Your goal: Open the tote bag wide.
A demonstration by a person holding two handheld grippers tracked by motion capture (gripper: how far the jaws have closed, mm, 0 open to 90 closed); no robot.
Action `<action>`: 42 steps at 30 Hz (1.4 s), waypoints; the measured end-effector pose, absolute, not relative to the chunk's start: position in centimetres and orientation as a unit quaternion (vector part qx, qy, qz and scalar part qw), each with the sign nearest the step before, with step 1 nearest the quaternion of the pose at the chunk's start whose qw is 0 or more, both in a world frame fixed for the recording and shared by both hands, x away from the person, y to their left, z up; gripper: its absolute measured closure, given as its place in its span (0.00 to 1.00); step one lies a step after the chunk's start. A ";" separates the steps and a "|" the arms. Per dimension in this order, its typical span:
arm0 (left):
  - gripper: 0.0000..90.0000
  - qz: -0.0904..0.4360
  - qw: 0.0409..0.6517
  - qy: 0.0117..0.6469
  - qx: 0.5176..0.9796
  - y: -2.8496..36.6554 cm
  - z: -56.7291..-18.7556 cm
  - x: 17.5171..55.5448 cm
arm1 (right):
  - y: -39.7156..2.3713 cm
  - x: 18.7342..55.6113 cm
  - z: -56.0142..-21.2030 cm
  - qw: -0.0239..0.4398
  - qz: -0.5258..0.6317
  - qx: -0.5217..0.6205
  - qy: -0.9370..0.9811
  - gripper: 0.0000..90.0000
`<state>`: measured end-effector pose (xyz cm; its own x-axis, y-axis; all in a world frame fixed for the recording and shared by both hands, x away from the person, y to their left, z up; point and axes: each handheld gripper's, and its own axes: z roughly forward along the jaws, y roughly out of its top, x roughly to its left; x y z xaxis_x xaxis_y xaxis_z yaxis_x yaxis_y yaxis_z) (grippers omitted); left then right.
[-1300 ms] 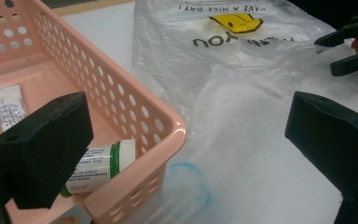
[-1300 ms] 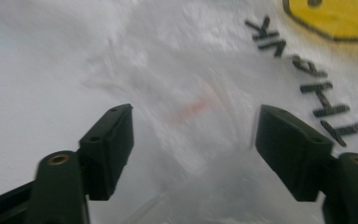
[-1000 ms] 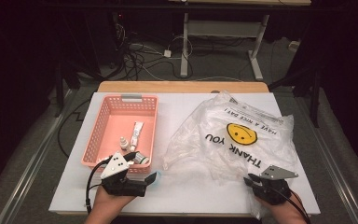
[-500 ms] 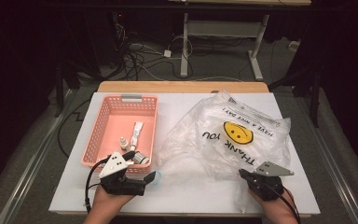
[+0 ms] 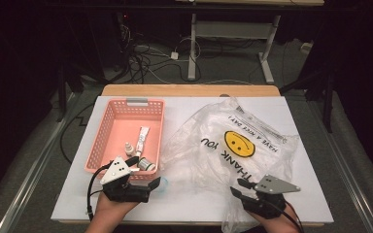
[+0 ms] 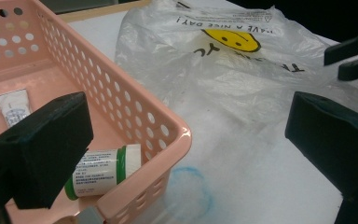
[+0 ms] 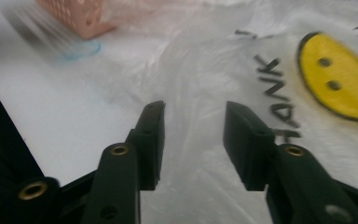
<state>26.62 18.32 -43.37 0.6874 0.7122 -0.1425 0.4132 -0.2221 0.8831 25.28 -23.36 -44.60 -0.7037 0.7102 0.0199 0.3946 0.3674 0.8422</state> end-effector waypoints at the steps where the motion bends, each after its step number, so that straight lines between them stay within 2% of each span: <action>1: 0.00 0.148 0.504 0.367 0.768 18.3 -43.4 26.6 | -24.8 25.5 -44.0 0.194 0.452 0.354 0.796 0.63; 8: 0.00 0.147 0.504 0.366 0.768 18.1 -43.5 26.7 | -27.5 27.7 -43.9 0.200 0.459 0.390 0.773 0.62; 25: 0.00 0.147 0.504 0.364 0.769 18.0 -43.5 26.6 | -21.2 31.5 -43.4 0.186 0.459 0.327 0.805 0.50; 31: 0.00 0.146 0.502 0.366 0.770 17.9 -43.6 26.6 | -18.5 33.2 -44.2 0.160 0.447 0.306 0.825 0.48; 42: 0.00 0.148 0.498 0.366 0.772 17.8 -43.7 26.6 | -15.8 33.3 -46.4 0.130 0.402 0.283 0.861 0.42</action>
<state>26.64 17.83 -43.72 0.6875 0.7132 -0.1367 0.4178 -0.2345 0.8778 33.27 -15.84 -46.41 -0.8060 0.5919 0.0034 0.3822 0.5160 0.7666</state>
